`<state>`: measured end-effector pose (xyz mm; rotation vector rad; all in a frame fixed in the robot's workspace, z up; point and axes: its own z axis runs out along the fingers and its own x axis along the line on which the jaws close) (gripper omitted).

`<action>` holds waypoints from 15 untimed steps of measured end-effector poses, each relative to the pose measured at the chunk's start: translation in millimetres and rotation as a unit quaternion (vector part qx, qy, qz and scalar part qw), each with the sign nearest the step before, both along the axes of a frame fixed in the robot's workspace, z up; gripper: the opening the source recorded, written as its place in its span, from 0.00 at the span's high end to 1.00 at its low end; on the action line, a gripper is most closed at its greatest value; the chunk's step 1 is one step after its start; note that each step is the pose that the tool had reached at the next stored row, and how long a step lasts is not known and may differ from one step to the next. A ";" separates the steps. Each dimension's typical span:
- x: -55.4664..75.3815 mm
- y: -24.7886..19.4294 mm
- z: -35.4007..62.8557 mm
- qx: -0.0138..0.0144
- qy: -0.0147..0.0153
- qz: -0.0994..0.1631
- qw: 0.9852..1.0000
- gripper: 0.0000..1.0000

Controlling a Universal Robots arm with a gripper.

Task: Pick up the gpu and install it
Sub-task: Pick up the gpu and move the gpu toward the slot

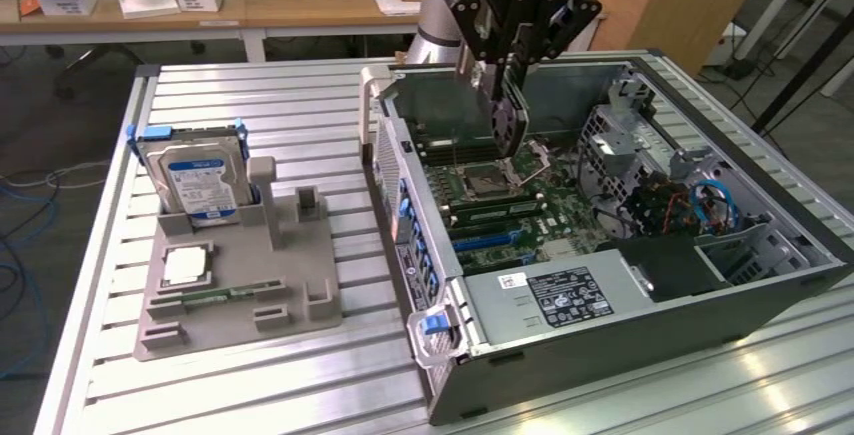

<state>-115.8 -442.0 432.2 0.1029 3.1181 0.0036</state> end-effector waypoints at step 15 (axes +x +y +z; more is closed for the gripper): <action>17.6 0.0 -0.2 0.000 0.000 0.000 1.000 0.74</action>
